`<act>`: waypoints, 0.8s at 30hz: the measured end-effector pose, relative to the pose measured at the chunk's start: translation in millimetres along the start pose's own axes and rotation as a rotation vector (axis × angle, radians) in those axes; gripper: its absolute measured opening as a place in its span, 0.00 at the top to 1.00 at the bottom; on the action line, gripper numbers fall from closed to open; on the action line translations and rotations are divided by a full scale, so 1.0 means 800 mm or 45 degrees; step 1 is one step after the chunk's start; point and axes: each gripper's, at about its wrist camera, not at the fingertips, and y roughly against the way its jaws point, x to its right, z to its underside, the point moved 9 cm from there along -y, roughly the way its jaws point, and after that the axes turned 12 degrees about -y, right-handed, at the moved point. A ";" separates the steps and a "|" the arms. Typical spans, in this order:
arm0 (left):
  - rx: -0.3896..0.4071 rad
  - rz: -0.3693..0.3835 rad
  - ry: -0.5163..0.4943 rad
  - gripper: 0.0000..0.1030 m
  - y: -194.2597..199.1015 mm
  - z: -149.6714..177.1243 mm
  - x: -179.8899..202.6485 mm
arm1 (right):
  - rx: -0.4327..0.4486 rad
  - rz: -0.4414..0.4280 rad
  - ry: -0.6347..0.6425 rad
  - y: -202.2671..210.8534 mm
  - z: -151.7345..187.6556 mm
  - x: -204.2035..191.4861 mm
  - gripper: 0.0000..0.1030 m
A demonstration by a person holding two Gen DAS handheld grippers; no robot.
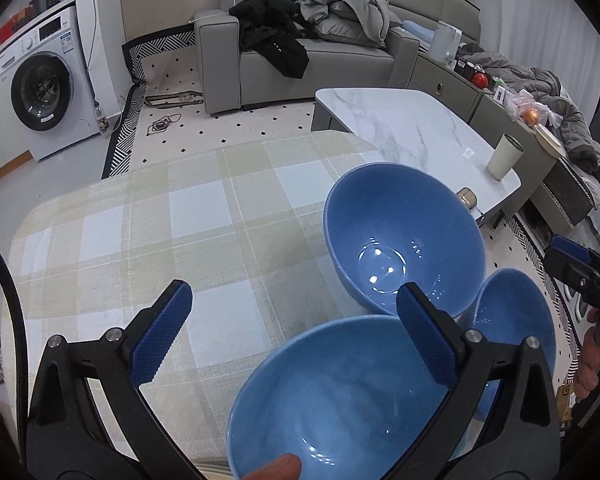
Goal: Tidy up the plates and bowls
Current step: 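Move both tools toward the rim of the large blue bowl, then close the left tool on the blue bowl rim while the right tool grips it too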
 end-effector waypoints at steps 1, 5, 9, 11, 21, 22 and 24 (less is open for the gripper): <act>-0.006 0.003 0.002 0.01 -0.006 -0.001 0.000 | -0.012 0.001 0.005 -0.006 0.001 0.000 0.06; -0.030 0.020 0.011 0.01 -0.028 -0.003 0.002 | -0.053 0.009 0.017 -0.026 0.006 0.000 0.12; -0.059 0.036 0.025 0.01 -0.048 -0.004 0.004 | -0.091 0.019 0.017 -0.047 0.009 0.003 0.17; -0.074 0.055 0.034 0.01 -0.059 -0.006 0.004 | -0.110 0.021 0.020 -0.056 0.010 0.004 0.22; -0.102 0.107 -0.005 0.26 -0.089 -0.017 0.023 | -0.156 0.037 0.049 -0.084 0.011 0.002 0.31; -0.106 0.108 -0.013 0.28 -0.092 -0.018 0.025 | -0.157 0.042 0.053 -0.087 0.010 0.002 0.32; -0.102 0.120 -0.025 0.35 -0.094 -0.019 0.030 | -0.158 0.048 0.061 -0.091 0.010 0.000 0.34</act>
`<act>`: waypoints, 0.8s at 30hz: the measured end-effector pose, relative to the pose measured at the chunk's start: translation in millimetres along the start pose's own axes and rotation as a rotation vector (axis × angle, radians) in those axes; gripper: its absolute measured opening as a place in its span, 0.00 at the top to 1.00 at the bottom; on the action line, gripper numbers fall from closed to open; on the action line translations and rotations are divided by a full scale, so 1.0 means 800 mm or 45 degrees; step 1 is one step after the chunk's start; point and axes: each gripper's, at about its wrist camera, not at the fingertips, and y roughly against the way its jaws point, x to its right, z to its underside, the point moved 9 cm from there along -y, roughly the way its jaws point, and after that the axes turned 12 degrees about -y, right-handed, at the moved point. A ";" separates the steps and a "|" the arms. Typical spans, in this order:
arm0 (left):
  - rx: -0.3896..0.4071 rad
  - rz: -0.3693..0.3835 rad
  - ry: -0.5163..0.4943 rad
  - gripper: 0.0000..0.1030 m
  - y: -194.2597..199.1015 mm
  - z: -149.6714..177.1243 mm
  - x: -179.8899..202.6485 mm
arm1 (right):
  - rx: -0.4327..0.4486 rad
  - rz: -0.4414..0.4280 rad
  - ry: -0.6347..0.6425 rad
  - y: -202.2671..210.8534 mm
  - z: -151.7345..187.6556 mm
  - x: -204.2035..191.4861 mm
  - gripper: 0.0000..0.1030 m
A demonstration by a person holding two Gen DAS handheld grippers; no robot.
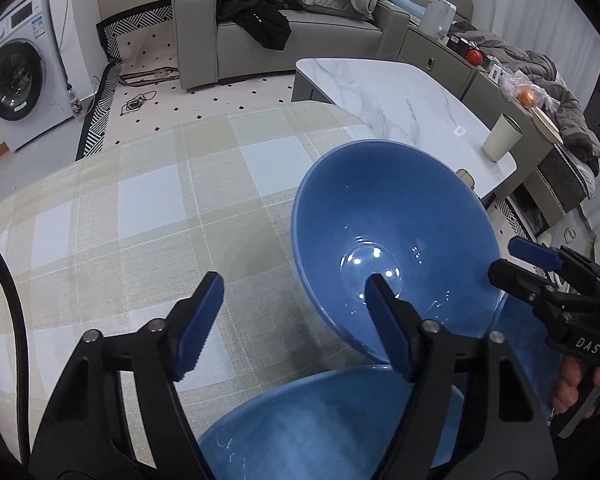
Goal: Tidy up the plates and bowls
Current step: 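Close the left tool on the blue bowl rim while the right tool grips it too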
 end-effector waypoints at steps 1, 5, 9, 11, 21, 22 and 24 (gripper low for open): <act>0.004 0.007 -0.005 0.37 -0.001 -0.001 0.002 | -0.003 0.000 0.004 -0.003 0.000 -0.001 0.39; -0.005 0.004 0.007 0.50 -0.008 -0.002 0.002 | -0.019 0.000 0.003 -0.011 0.002 -0.003 0.48; -0.025 0.031 0.024 0.69 -0.017 0.001 0.002 | -0.012 0.001 0.006 -0.014 0.001 -0.005 0.56; -0.016 0.047 0.023 0.72 -0.018 0.000 0.004 | -0.015 0.009 0.012 -0.016 0.002 -0.006 0.60; -0.004 0.040 -0.034 0.85 -0.016 -0.004 0.019 | -0.011 0.040 0.050 -0.017 0.002 -0.011 0.74; 0.001 0.042 -0.035 0.85 -0.016 -0.005 0.019 | -0.011 0.041 0.051 -0.017 0.001 -0.011 0.74; 0.008 0.045 -0.035 0.85 -0.013 -0.005 0.019 | -0.005 0.038 0.055 -0.017 0.001 -0.012 0.74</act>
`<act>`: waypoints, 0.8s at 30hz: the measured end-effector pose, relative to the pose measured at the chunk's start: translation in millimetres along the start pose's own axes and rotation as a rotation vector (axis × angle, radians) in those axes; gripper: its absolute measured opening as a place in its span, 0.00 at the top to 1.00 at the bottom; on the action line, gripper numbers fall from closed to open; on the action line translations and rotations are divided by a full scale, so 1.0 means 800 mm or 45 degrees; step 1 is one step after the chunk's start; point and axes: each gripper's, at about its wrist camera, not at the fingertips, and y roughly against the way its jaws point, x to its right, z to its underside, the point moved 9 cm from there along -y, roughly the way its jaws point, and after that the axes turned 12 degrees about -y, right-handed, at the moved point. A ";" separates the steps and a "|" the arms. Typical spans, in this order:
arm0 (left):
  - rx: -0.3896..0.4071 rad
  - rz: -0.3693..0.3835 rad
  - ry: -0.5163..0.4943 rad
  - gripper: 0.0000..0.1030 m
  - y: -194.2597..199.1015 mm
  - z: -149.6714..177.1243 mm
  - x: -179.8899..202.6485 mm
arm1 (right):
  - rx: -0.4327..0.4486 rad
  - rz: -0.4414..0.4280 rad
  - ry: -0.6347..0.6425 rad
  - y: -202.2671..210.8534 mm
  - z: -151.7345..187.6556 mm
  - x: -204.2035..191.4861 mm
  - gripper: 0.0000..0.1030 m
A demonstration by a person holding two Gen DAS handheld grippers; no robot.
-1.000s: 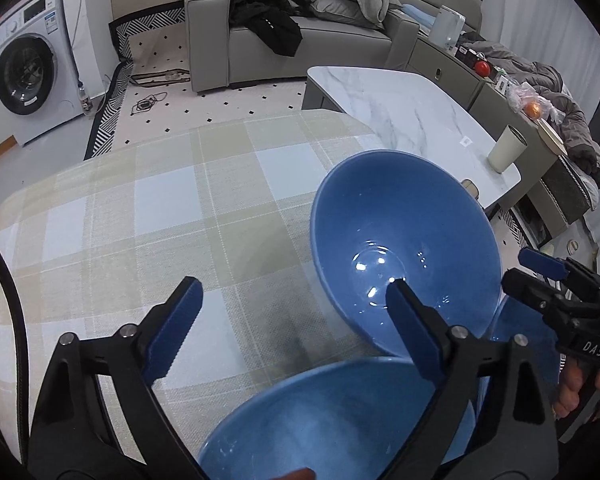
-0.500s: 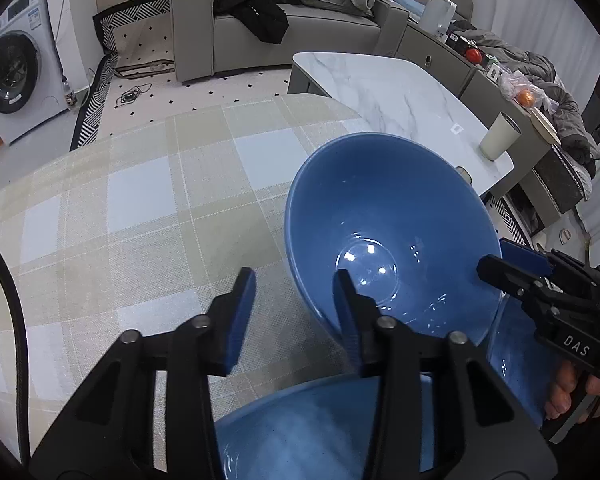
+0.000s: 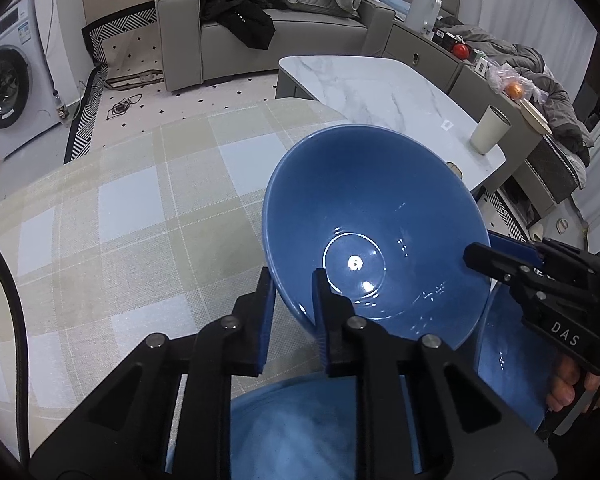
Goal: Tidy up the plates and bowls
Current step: 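Close the left tool on the blue bowl rim while the right tool grips it too, then lift the blue bowl with both tools and carry it over another blue bowl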
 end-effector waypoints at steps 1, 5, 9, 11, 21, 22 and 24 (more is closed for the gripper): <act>0.003 0.001 0.003 0.85 0.002 0.000 0.000 | 0.005 -0.001 0.003 0.001 -0.001 -0.001 0.74; 0.031 -0.007 0.007 0.85 0.011 -0.004 -0.001 | 0.026 -0.004 0.014 0.006 -0.002 -0.003 0.74; 0.066 -0.018 0.001 0.84 0.025 -0.005 0.000 | 0.052 -0.002 0.019 0.010 -0.004 -0.003 0.74; 0.075 -0.004 0.015 0.84 0.031 -0.006 0.000 | 0.071 -0.006 0.021 0.014 -0.005 -0.005 0.74; 0.125 -0.016 0.016 0.84 0.068 -0.009 -0.001 | 0.111 -0.024 0.020 0.031 -0.009 -0.012 0.74; 0.129 -0.017 0.016 0.84 0.072 -0.009 -0.001 | 0.118 -0.027 0.021 0.034 -0.009 -0.013 0.74; 0.138 -0.019 0.014 0.84 0.082 -0.009 -0.001 | 0.127 -0.029 0.023 0.040 -0.010 -0.017 0.74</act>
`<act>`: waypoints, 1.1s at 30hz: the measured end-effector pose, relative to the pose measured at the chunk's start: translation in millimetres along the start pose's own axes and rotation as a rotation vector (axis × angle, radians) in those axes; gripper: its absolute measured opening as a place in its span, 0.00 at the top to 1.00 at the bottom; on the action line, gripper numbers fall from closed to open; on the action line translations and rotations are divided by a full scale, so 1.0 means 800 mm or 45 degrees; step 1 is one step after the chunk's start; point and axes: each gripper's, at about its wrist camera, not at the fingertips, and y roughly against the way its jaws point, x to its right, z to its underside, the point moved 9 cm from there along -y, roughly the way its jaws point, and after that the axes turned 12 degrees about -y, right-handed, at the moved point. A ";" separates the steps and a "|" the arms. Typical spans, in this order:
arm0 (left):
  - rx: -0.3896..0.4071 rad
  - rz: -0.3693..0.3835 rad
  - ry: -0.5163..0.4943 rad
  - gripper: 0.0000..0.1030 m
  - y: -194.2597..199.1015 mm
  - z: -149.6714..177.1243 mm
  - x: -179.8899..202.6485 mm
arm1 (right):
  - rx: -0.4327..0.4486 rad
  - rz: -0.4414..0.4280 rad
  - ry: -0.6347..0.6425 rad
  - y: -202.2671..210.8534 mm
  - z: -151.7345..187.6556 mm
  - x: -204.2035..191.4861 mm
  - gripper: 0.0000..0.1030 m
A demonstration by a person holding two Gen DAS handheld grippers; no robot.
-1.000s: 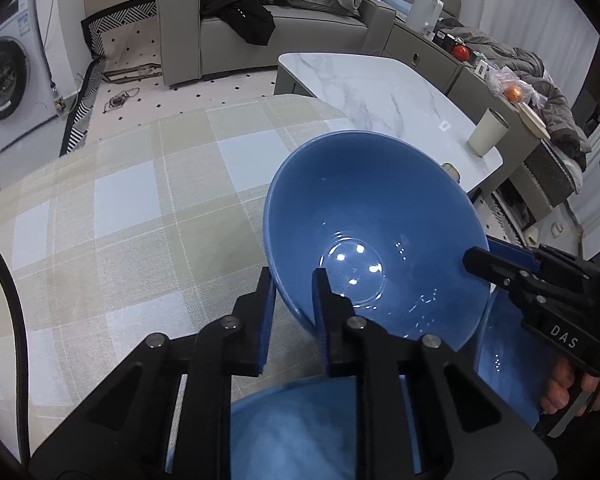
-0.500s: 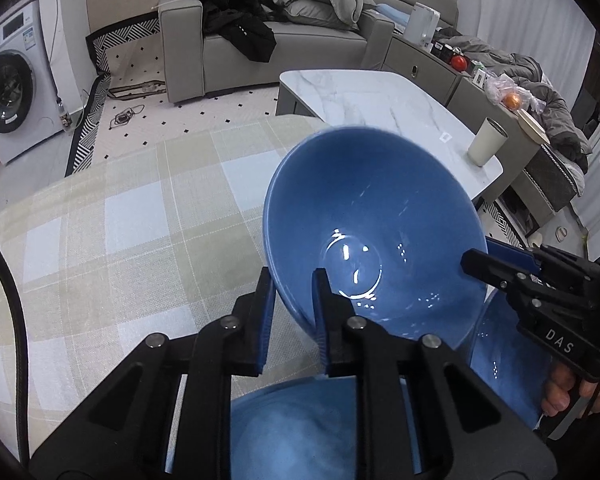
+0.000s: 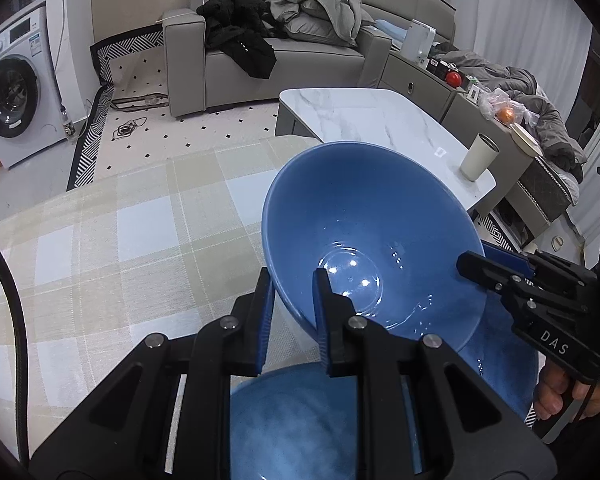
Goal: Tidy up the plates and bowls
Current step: 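Lift the blue bowl with both tools and carry it over another blue bowl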
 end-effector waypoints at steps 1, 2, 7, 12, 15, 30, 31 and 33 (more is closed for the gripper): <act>0.006 0.000 -0.001 0.84 0.006 -0.001 0.001 | 0.007 0.002 0.005 0.004 0.000 -0.002 0.74; 0.011 -0.002 -0.002 0.84 0.010 -0.002 0.002 | 0.014 0.003 0.009 0.007 -0.001 -0.004 0.74; 0.046 -0.005 -0.007 0.84 0.039 -0.005 0.009 | 0.048 -0.004 0.015 0.027 -0.004 -0.013 0.74; 0.073 -0.010 -0.023 0.84 0.074 -0.003 0.018 | 0.084 -0.014 0.017 0.053 -0.003 -0.021 0.74; 0.088 -0.013 -0.030 0.84 0.093 -0.002 0.025 | 0.106 -0.024 0.014 0.067 -0.002 -0.026 0.74; 0.142 -0.011 -0.082 0.84 0.189 0.030 0.062 | 0.196 -0.078 -0.032 0.136 0.027 -0.045 0.74; 0.142 -0.014 -0.083 0.84 0.193 0.033 0.064 | 0.202 -0.081 -0.037 0.140 0.031 -0.047 0.74; 0.144 -0.022 -0.084 0.84 0.205 0.040 0.067 | 0.210 -0.094 -0.038 0.146 0.035 -0.051 0.74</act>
